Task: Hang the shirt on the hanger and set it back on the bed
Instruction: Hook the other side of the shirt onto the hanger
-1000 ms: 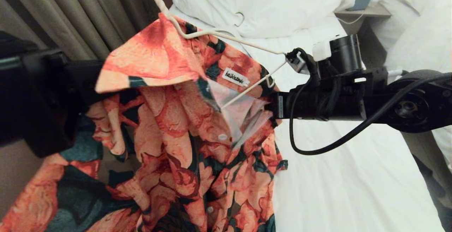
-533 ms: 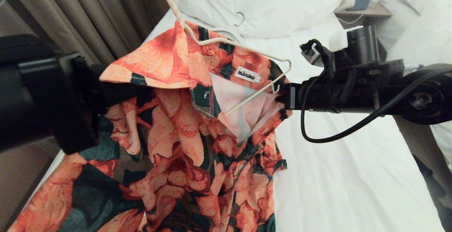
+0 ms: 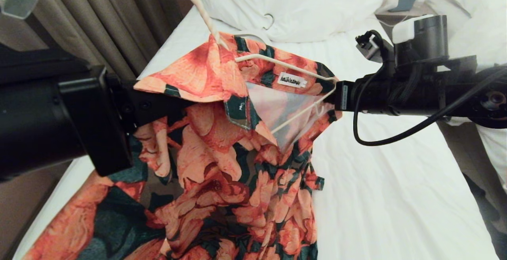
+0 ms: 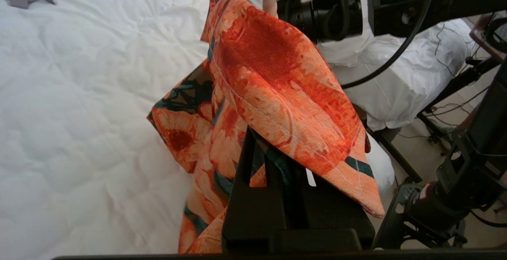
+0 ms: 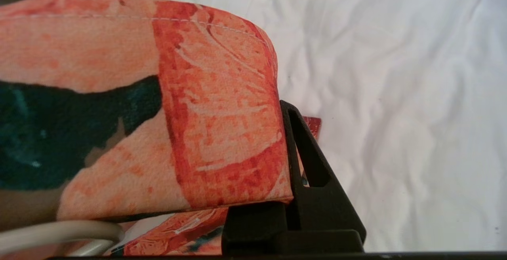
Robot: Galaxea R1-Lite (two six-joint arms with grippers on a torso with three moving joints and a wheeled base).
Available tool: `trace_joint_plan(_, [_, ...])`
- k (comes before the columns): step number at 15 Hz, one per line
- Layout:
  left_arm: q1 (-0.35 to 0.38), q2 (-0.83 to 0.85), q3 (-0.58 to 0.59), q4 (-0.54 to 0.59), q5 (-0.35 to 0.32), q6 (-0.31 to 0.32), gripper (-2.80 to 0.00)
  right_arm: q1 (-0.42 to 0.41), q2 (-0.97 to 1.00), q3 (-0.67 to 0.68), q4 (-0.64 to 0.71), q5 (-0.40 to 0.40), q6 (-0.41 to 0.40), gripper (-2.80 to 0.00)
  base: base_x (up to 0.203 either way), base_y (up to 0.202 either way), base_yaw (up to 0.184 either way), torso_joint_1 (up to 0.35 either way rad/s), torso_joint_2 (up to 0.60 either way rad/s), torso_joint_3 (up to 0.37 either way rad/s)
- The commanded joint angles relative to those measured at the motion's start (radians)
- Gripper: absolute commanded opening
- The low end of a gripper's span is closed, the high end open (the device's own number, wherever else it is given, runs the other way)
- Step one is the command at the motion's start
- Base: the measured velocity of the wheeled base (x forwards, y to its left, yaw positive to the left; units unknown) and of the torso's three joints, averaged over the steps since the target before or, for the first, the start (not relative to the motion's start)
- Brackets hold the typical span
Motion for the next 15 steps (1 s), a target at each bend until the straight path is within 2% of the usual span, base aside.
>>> trace_joint_plan(1, [-0.001, 0.008, 0.002, -0.001, -0.001, 0.0, -2.8, -0.004, -0.013, -0.003, 0.0, 0.001, 0.0, -2.8, 0.0, 0.0, 0.0, 0.0, 0.0, 0.0])
trace_joint_plan(7, [-0.011, 0.023, 0.005, -0.001, -0.001, 0.0, -2.8, -0.006, -0.094, -0.032, 0.029, 0.042, 0.0, -2.8, 0.0, 0.0, 0.0, 0.0, 0.0, 0.0])
trace_joint_plan(9, [-0.017, 0.028, 0.007, -0.001, 0.001, 0.0, -2.8, -0.011, -0.114, -0.07, 0.098, 0.045, 0.0, -2.8, 0.0, 0.0, 0.0, 0.0, 0.0, 0.0])
trace_joint_plan(12, [-0.016, 0.029, 0.005, -0.003, 0.003, 0.0, -2.8, 0.023, -0.141, -0.076, 0.13, 0.056, 0.0, -2.8, 0.0, 0.0, 0.0, 0.0, 0.0, 0.0])
trace_joint_plan(15, [-0.014, 0.013, 0.0, -0.007, 0.044, 0.001, -2.8, 0.048, -0.154, -0.126, 0.265, 0.055, -0.002, -2.8, 0.0, 0.0, 0.0, 0.0, 0.0, 0.0])
